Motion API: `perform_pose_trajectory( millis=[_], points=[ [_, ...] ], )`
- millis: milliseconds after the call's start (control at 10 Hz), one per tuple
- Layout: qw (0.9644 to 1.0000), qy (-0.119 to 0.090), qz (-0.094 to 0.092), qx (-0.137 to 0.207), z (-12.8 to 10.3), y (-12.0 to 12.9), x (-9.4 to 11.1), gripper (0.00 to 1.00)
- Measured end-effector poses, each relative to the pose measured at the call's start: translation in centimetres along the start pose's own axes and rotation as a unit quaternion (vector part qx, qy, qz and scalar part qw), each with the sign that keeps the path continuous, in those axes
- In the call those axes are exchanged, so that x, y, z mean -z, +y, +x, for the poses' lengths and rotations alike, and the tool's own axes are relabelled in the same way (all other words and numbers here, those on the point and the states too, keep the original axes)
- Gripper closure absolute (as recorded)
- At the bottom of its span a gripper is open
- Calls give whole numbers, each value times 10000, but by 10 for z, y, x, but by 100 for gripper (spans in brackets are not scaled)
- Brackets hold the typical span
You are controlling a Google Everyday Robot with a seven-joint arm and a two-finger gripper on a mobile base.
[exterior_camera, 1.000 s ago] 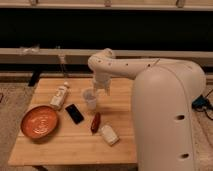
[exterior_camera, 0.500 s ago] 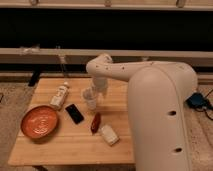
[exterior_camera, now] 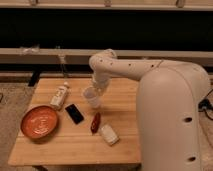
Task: Pick up the ceramic cup
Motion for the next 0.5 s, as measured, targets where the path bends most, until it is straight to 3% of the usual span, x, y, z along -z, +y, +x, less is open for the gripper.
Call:
perform_pose_trajectory(
  millis=[400,500],
  points=[
    [9994,-90,-328,-15,-5,-4,45,100],
    [9987,-116,-482,71,-7,-1,65,100]
  ],
)
